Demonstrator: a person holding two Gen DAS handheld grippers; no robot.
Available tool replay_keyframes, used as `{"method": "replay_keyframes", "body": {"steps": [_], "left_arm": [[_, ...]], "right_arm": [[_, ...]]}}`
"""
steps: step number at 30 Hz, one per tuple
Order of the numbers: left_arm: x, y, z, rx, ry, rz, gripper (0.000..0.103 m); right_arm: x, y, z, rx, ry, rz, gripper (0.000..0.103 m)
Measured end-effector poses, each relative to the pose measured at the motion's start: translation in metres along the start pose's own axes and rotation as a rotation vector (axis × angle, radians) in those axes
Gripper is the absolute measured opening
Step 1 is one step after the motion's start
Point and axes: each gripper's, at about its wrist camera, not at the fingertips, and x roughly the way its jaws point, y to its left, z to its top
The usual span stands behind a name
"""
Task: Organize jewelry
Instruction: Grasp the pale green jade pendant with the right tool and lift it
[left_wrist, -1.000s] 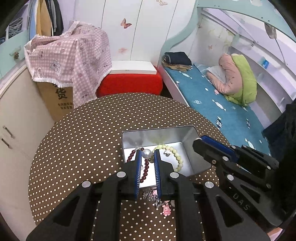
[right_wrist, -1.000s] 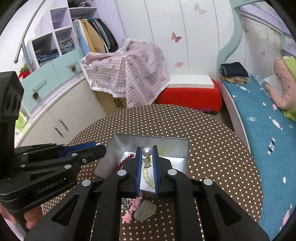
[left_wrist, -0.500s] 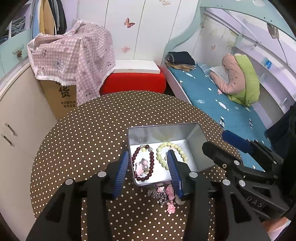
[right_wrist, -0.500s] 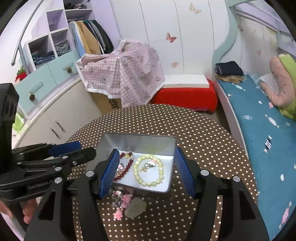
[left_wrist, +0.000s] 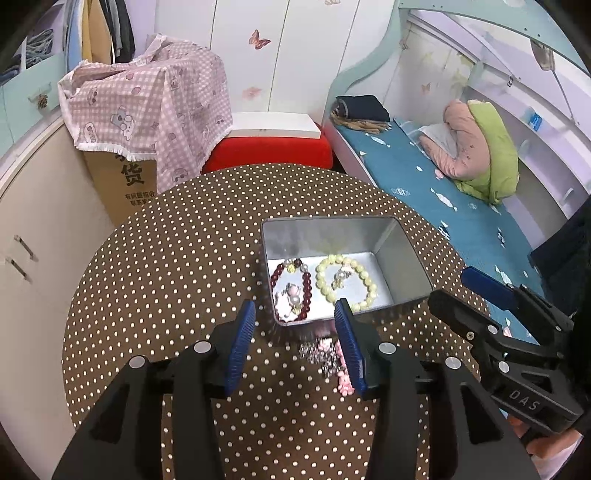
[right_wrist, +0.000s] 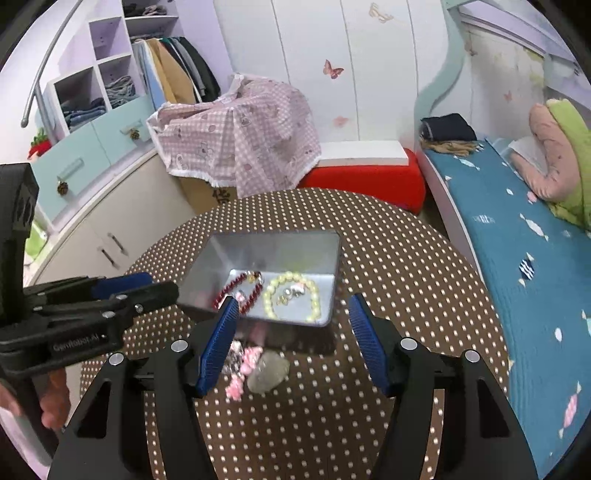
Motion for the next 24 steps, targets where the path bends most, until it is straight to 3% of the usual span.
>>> {"method": "replay_keyframes", "body": {"steps": [14,24], "left_arm": [[-0.012,0.015,-0.044,-0.035,0.034,0.013,0.047],[-0.007,0.025,-0.068,-0.056,0.083,0.017,0.047]], "right_arm": [[-0.003,-0.003,-0.055,0.002,0.100,-0.032,0.061],[0.026,0.021,-0.065,-0.059,0.164,-0.017,0.061]]}}
